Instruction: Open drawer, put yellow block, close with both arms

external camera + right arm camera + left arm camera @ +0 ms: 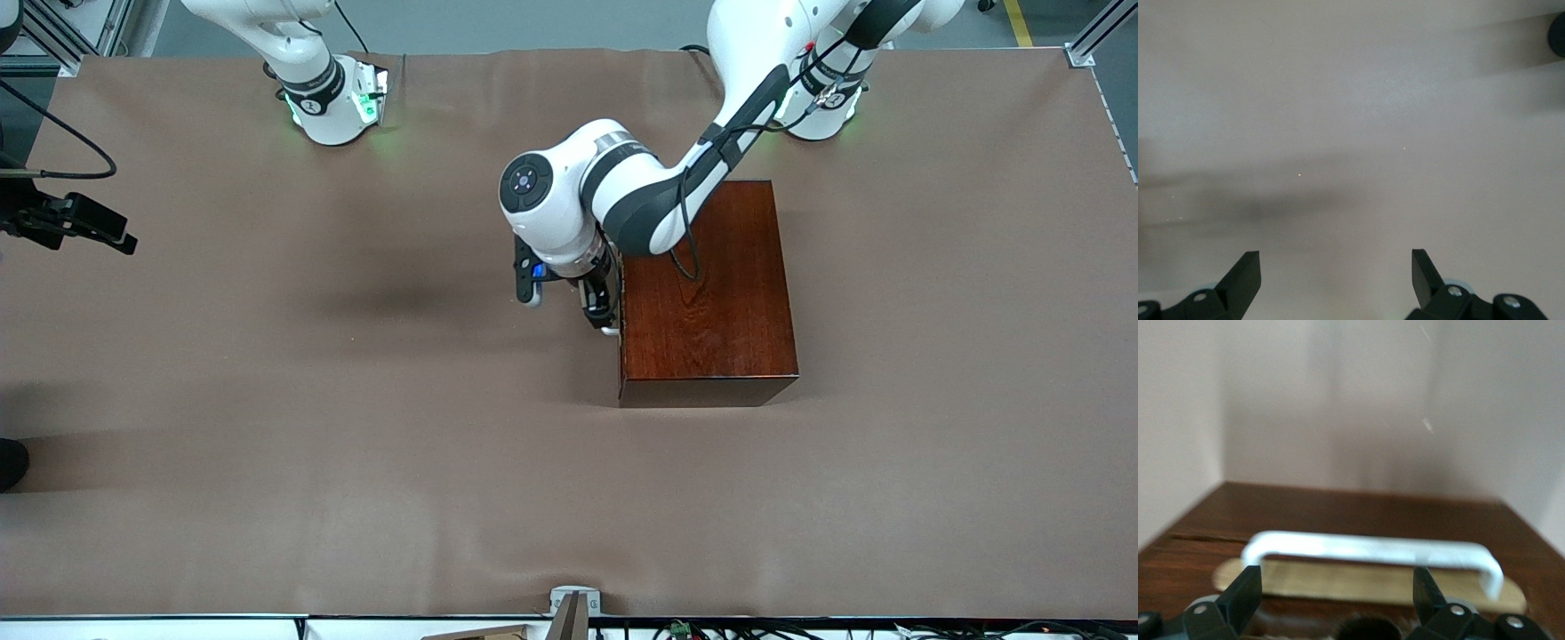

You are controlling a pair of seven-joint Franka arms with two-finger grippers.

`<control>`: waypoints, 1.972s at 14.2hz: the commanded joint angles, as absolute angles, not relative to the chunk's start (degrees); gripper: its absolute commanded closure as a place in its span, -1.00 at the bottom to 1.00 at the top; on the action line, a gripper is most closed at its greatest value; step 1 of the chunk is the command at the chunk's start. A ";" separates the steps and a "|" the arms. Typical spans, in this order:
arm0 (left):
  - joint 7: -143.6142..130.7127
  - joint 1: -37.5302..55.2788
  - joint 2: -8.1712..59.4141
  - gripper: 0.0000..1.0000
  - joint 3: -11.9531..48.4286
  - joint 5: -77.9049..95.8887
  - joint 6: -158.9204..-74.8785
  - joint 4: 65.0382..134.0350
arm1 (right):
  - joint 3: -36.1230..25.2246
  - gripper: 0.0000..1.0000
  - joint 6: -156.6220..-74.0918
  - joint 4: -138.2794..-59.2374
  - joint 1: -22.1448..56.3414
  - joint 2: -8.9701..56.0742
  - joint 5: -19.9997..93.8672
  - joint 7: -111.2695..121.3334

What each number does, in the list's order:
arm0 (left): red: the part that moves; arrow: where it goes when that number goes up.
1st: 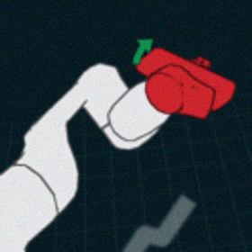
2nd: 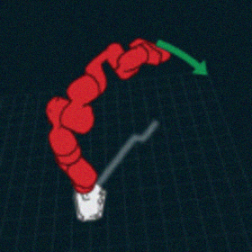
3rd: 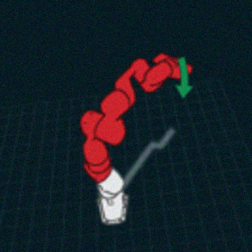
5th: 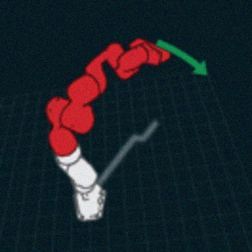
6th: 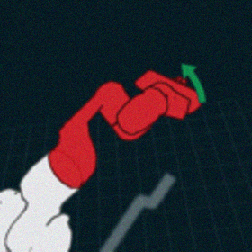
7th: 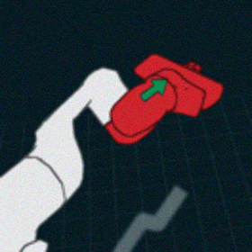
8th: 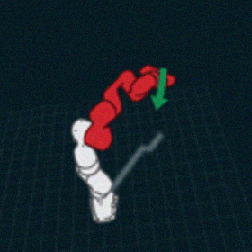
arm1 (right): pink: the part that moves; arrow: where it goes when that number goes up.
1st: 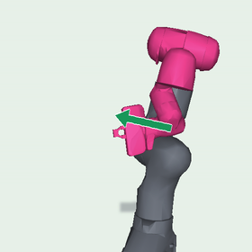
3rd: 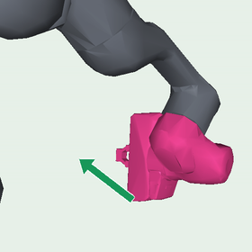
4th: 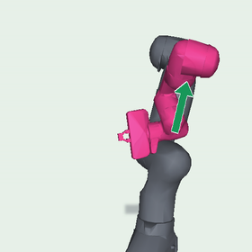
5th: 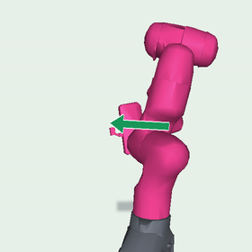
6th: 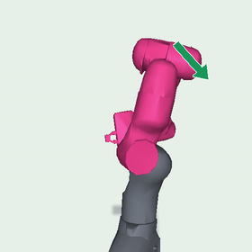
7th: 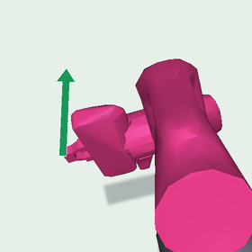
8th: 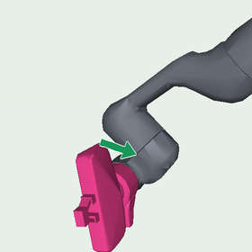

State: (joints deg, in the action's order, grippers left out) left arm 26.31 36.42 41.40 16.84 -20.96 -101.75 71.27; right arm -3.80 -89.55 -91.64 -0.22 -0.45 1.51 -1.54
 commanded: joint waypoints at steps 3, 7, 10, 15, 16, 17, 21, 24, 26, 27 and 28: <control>6.29 34.38 35.09 -1.00 16.88 -18.90 -107.49 71.89 | -3.78 -1.00 -89.21 -90.35 -0.09 0.18 1.32 -1.58; 3.60 25.78 26.12 -1.00 16.87 -15.65 -102.94 72.33 | -3.78 -1.00 -89.21 -90.44 -0.09 0.18 1.32 -1.58; 3.69 19.97 19.53 -1.00 16.79 -15.47 -95.74 72.60 | -3.78 -1.00 -89.21 -90.44 -0.09 0.18 1.32 -1.49; 3.96 2.94 12.58 -1.00 16.96 -6.55 -88.25 72.86 | -3.78 -1.00 -89.21 -90.44 -0.09 0.18 1.32 -1.49; 4.04 -0.14 11.79 -1.00 16.96 -5.20 -85.37 73.04 | -3.78 -1.00 -89.30 -90.44 -0.09 0.18 1.32 -1.58; 3.43 -2.00 10.99 -1.00 16.96 -5.19 -83.78 73.39 | -3.78 -1.00 -89.30 -90.44 -0.09 0.18 1.32 -1.50; 0.89 -0.19 5.46 -1.00 12.06 -5.01 -83.41 78.82 | -3.78 -1.00 -89.21 -90.35 -0.18 0.18 1.32 -1.58; -0.52 0.35 1.60 -1.00 8.88 -2.74 -86.38 84.61 | -3.78 -1.00 -89.12 -90.35 -0.09 0.18 1.14 -1.50; -0.53 0.53 -3.05 -1.00 4.94 0.51 -91.46 92.24 | -3.78 -1.00 -89.12 -90.35 0.00 0.18 0.79 -1.49; -0.53 0.53 -5.16 -1.00 3.96 1.66 -93.41 95.59 | -3.78 -1.00 -89.12 -90.44 0.26 0.18 0.44 -1.49; -0.61 0.53 -5.45 -1.00 3.78 1.76 -93.60 95.89 | -3.78 -1.00 -89.12 -90.44 0.26 0.18 0.35 -1.49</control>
State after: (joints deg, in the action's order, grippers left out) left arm -0.14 0.18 -0.03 5.33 -0.01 -90.24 88.68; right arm -3.74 -89.55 -91.45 -0.15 -0.31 1.18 -1.52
